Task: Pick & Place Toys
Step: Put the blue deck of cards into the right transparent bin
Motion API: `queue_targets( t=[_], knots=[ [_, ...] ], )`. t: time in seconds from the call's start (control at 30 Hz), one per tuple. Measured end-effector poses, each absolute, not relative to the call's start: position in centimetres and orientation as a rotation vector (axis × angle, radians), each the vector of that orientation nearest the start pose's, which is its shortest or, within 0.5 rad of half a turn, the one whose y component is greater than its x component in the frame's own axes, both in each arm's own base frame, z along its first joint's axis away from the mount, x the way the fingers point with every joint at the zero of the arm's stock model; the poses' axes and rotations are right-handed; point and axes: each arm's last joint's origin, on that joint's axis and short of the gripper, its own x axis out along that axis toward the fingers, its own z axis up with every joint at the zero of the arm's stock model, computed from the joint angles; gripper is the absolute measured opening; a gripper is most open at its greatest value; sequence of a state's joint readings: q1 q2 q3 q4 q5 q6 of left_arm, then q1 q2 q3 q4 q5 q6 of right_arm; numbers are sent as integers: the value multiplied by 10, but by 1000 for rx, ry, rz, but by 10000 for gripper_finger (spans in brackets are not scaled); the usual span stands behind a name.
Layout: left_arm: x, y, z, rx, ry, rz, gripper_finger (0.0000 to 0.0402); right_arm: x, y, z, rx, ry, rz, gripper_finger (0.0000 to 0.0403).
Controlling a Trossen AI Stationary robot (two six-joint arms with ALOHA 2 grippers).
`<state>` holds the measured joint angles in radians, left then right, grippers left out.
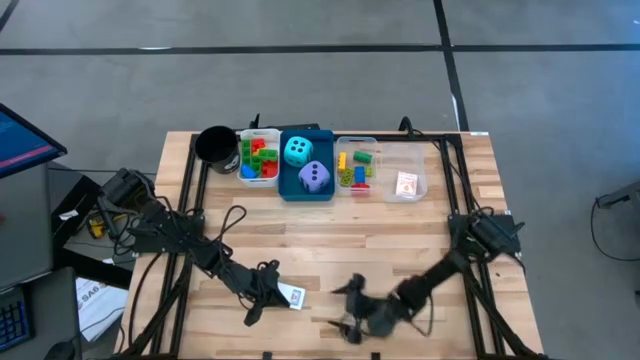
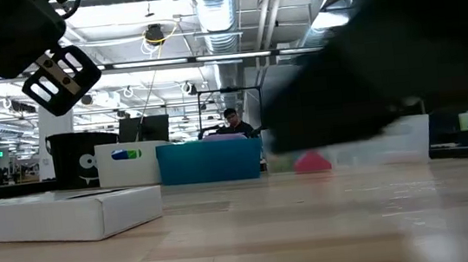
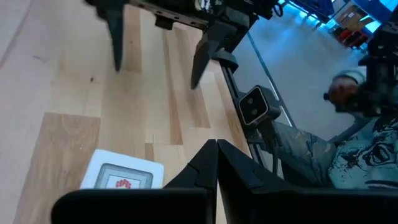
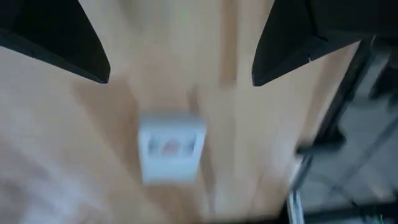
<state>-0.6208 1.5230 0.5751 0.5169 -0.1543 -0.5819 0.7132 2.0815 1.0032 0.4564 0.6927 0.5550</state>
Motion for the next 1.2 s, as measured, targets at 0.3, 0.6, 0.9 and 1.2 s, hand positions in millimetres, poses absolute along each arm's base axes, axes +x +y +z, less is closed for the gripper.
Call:
queue_targets(
  t=[0.3, 0.6, 0.9, 1.2],
  knots=[
    [236, -163, 163, -399, 519, -323, 0, 325, 211, 96, 273, 341, -133, 388],
    [236, -163, 163, -397, 519, -323, 0, 314, 223, 85, 399, 290, -235, 388],
    [236, -162, 163, -392, 501, -284, 0, 346, 242, 65, 322, 310, -140, 388],
    [233, -166, 163, -387, 508, -298, 0, 406, 259, 54, 118, 318, -157, 388]
  ],
)
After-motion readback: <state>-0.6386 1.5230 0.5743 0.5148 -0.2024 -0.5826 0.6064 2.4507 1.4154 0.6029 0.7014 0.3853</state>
